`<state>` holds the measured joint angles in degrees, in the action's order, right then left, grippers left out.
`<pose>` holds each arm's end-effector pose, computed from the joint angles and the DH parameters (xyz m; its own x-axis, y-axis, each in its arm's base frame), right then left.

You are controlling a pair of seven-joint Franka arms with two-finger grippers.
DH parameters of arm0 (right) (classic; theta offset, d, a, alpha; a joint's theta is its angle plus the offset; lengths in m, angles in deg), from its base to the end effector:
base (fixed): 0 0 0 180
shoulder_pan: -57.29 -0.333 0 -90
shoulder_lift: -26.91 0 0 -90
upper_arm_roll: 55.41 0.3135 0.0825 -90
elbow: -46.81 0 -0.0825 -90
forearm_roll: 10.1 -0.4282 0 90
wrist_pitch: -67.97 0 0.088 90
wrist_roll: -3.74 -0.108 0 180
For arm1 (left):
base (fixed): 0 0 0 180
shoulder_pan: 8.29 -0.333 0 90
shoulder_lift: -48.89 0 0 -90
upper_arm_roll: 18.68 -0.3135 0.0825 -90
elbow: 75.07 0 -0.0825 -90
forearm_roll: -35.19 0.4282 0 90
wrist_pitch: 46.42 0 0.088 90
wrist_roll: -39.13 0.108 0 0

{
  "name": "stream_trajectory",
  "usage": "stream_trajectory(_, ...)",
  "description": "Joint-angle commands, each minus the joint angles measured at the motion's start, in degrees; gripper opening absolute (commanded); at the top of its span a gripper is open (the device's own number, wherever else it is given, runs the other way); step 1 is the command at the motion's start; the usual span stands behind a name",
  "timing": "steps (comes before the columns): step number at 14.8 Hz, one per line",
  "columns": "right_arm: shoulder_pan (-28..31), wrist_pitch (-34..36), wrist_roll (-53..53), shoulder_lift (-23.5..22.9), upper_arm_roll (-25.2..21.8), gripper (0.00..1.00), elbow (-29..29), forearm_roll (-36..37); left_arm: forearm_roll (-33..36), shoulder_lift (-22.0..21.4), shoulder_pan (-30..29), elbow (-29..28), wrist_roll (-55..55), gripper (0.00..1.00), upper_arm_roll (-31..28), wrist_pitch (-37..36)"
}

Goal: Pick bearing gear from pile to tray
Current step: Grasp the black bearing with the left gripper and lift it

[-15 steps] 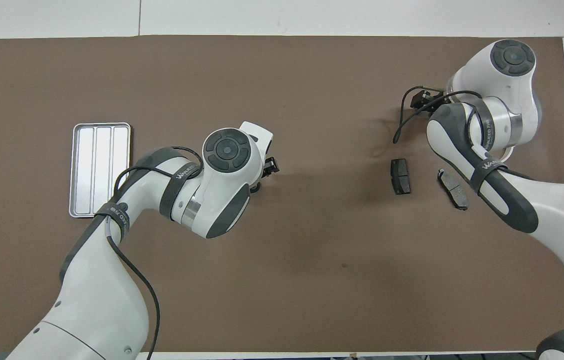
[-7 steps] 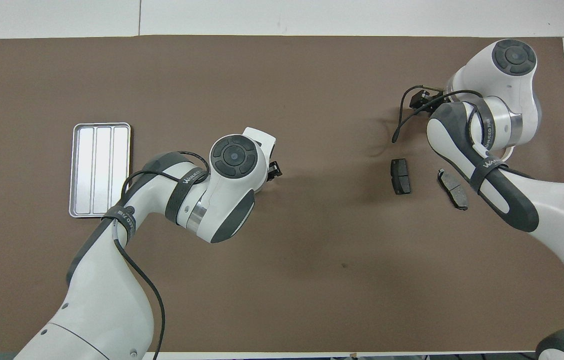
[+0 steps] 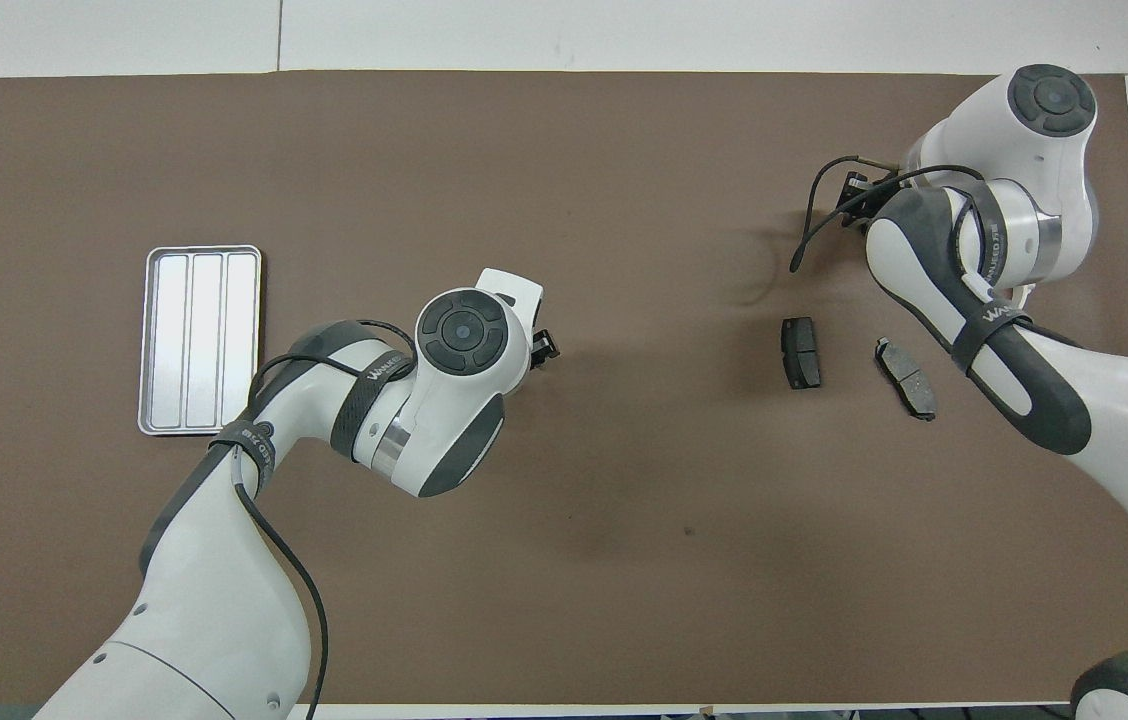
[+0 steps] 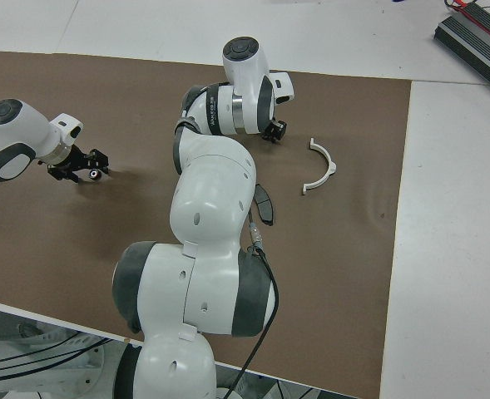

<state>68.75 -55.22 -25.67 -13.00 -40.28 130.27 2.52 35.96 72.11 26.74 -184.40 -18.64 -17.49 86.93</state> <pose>0.7570 0.0066 0.2591 0.9240 -0.3812 0.0291 -0.3815 -0.9244 0.0048 0.5330 -0.3895 0.2531 0.9327 0.3604 0.0090 0.3603 -0.9328 0.0110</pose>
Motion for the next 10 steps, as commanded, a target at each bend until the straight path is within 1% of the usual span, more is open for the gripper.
stream_trajectory(1, 0.76, 0.41, -0.03, -1.31, 0.7, 0.24, -0.75, -0.84, 0.37, -1.87, 0.91, -2.28, -0.94, 0.6, -0.75, 1.47)
stream_trajectory(2, 0.84, 0.32, -0.03, -1.31, 0.7, 0.11, -0.67, -0.93, 0.37, -1.87, 0.83, -2.2, -0.85, 0.45, -0.75, 1.47)
stream_trajectory(3, 1.11, 0.23, -0.03, -1.31, 0.7, 0.0, -0.75, -1.02, 0.37, -1.78, 0.74, -2.2, -0.68, 0.31, -0.75, 1.47)
stream_trajectory(4, 1.19, 0.41, -0.03, -1.31, 0.7, 0.0, -0.67, -1.02, 0.37, -1.78, 0.56, -2.11, -0.59, 0.19, -0.75, 1.47)
stream_trajectory(5, 1.2, 0.67, 0.06, -1.22, 0.7, 0.0, -0.75, -0.93, 0.37, -1.78, 0.39, -1.76, -0.5, 0.11, -0.75, 1.39)
stream_trajectory(6, 1.2, 1.11, 0.5, -1.22, 0.7, 0.0, -0.75, -0.58, 0.46, -1.69, -0.05, -1.23, -0.5, 0.07, -0.84, 1.3)
stream_trajectory(7, 1.37, 2.68, 0.76, -0.96, 0.7, 0.0, -1.02, 0.03, 0.46, -1.6, -0.31, -0.27, -0.33, 0.06, -0.84, 0.86)
stream_trajectory(8, 1.2, 5.74, 0.76, -0.43, 0.7, 0.0, -2.32, 0.13, 0.46, -1.34, -1.1, 0.78, 0.02, 0.06, -0.84, 0.42)
stream_trajectory(9, 0.67, 10.47, 0.76, 0.36, 0.87, 0.0, -5.12, 0.13, 0.55, -1.25, -2.41, 2.18, 1.42, 0.06, -0.84, -0.89)
stream_trajectory(10, 0.41, 15.74, 1.03, 1.41, 1.31, 0.0, -7.32, 0.13, 0.55, -1.69, -4.34, 4.2, 4.83, 0.06, -0.84, -4.38)
